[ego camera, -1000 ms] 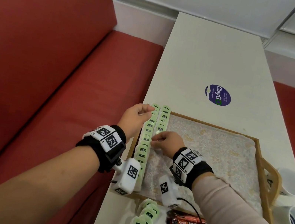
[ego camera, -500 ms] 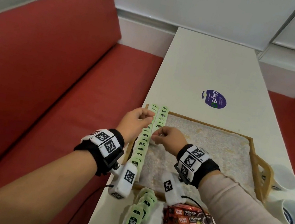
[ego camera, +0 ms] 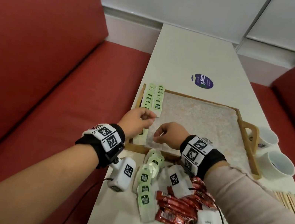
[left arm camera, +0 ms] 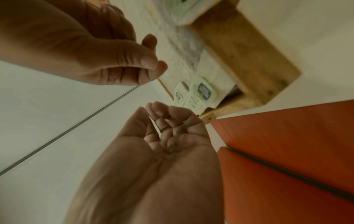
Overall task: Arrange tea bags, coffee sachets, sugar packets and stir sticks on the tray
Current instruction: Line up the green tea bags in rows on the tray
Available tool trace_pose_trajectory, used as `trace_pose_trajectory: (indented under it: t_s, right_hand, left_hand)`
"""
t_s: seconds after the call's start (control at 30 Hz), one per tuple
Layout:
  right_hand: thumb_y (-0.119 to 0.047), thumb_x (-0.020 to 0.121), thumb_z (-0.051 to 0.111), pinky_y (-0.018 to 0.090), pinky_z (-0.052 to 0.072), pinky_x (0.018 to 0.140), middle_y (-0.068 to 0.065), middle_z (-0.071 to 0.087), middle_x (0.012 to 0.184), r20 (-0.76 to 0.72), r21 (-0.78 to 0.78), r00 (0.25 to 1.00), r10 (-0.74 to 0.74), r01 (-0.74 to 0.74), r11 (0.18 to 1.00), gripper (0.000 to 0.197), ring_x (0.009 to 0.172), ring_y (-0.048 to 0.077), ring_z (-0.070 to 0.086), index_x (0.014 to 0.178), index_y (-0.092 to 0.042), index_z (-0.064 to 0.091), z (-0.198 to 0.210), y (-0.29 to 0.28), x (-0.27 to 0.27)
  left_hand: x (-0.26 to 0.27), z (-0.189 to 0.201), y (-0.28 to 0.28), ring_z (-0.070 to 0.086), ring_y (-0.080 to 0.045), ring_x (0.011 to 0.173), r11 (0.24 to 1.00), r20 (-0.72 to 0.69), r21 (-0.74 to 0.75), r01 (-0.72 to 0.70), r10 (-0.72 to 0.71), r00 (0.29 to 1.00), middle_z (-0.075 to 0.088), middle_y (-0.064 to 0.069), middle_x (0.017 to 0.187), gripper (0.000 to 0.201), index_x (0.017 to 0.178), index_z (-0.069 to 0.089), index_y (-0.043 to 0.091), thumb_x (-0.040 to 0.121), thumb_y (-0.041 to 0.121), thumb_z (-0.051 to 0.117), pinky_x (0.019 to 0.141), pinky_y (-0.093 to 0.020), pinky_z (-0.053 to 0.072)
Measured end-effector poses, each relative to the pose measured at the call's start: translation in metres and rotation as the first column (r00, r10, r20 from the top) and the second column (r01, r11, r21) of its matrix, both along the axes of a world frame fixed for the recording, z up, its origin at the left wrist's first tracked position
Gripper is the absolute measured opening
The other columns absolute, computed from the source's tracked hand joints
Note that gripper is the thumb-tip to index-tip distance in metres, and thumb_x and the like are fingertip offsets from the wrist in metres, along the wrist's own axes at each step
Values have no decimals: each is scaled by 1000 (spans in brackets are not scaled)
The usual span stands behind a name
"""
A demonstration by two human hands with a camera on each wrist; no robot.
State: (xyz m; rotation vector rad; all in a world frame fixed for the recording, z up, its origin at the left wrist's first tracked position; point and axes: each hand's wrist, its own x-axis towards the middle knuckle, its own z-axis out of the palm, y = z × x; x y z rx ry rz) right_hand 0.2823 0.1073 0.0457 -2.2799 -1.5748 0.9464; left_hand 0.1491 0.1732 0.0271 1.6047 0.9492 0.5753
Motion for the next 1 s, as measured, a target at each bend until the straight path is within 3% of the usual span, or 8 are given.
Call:
trace_pose_trajectory:
  t_s: [0.13,0.27,0.37,0.43,0.53,0.7,0.83,1.0]
  right_hand:
    - [-20,83,69,21,43,61,-7,58,75,107,-43,994,-29,34,999,5,75,13,57,83,-22,65,-4,-22,-15]
    - [-23,83,68,24,42,70,-4,57,89,234,-47,971,-49,61,997,12,87,16,58,95,-20,66,-3,-39,-24]
    - [-25,82,69,26,46,72,0,64,100,309,-70,950,-45,70,995,20,95,21,62,100,-17,65,-2,-46,-27]
    - [-25,81,71,29,49,75,4,66,104,332,-83,942,-39,71,994,25,96,23,62,103,-16,64,-3,-49,-29]
    - [-25,81,72,31,50,79,5,64,106,331,-74,941,-69,99,992,27,96,24,60,105,-16,61,-5,-51,-31]
    - [-20,82,68,35,53,82,6,66,101,329,-38,937,-113,133,990,20,92,25,61,100,-14,63,-9,-51,-32]
    - [-17,82,67,32,53,77,7,66,98,308,-32,943,-123,139,990,19,89,24,62,100,-12,63,-10,-51,-33]
    - [-13,82,66,30,52,76,5,66,101,257,2,954,-153,158,987,20,91,22,62,101,-16,63,-14,-52,-34]
  left_hand:
    - [-13,-11,-23,56,-10,64,999,-43,-46,23,-25,999,56,2,80,12,101,59,10,91,3,57,50,-12,46]
    - [-27,-23,-37,62,-16,67,999,-153,-14,36,-37,988,60,3,69,10,87,62,16,85,6,64,66,-26,53]
    - [-37,-24,-45,65,-14,67,997,-258,39,71,-59,964,61,5,65,11,86,61,19,83,10,66,55,-19,46]
    - [-40,-23,-49,68,-14,70,994,-313,59,90,-67,947,64,6,70,12,83,61,22,83,12,67,59,-20,51]
    - [-39,-26,-53,70,-17,82,990,-404,72,118,-79,912,69,3,85,13,81,60,26,83,16,68,76,-28,55]
    - [-29,-33,-59,65,-25,99,988,-483,33,153,-119,867,68,-6,110,20,105,66,19,86,17,61,82,-32,53]
    - [-24,-34,-61,64,-31,101,987,-463,12,161,-137,876,68,-9,110,23,108,67,15,86,16,61,86,-36,54]
    - [-22,-37,-63,65,-22,90,991,-388,26,129,-109,915,71,-8,100,19,102,65,12,85,4,61,83,-34,54]
